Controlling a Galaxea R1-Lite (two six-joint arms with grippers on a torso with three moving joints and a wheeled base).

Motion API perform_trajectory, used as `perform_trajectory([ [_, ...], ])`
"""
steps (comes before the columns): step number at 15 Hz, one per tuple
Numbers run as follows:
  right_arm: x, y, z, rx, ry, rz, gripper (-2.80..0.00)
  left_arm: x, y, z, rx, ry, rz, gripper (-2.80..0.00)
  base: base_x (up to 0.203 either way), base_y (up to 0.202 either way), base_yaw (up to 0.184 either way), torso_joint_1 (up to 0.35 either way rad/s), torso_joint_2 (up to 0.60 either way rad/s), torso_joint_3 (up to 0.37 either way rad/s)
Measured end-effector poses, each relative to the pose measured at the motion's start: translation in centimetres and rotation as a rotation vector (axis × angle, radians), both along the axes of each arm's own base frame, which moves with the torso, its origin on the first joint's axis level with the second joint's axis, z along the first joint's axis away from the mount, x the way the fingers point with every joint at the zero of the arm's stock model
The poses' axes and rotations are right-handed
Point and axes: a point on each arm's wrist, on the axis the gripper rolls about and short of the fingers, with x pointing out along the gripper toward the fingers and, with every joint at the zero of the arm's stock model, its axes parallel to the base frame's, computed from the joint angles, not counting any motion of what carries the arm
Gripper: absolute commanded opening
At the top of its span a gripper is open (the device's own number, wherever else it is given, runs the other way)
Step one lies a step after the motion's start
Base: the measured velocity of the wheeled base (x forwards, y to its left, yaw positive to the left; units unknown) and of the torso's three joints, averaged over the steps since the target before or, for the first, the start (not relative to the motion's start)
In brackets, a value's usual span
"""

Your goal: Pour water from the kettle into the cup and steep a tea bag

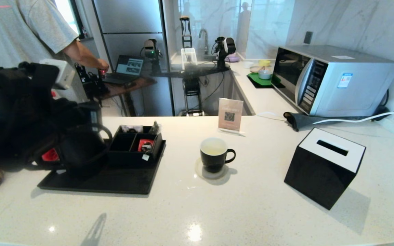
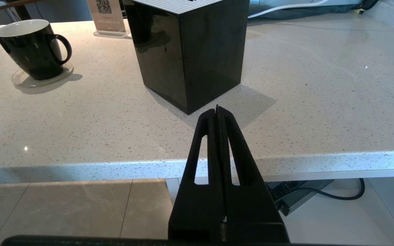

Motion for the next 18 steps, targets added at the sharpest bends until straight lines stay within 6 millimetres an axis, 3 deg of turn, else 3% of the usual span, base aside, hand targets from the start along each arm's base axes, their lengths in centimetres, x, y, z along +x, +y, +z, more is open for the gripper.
perform_trajectory([
  [7, 0.0, 0.0, 0.0, 0.000, -0.001, 0.000, -2.80, 4.5, -1.6, -2.5, 0.027, 0.106, -0.018, -2.80, 0.000, 0.000, 0.000, 0.000, 0.00, 0.000],
  [8, 0.0, 0.0, 0.0, 0.000, 0.000, -0.001, -2.80, 4.9, -1.9, -2.8, 0.030, 0.118, -0.021, -0.46, 0.000, 0.000, 0.000, 0.000, 0.00, 0.000],
  [9, 0.0, 0.0, 0.0, 0.000, 0.000, -0.001, -2.80, 5.4, -2.2, -3.2, 0.033, 0.129, -0.027, 0.00, 0.000, 0.000, 0.000, 0.000, 0.00, 0.000],
  [18, 0.0, 0.0, 0.0, 0.000, -0.001, 0.000, -2.80, 12.3, -4.8, -7.2, 0.048, 0.172, -0.043, 0.00, 0.000, 0.000, 0.000, 0.000, 0.00, 0.000],
])
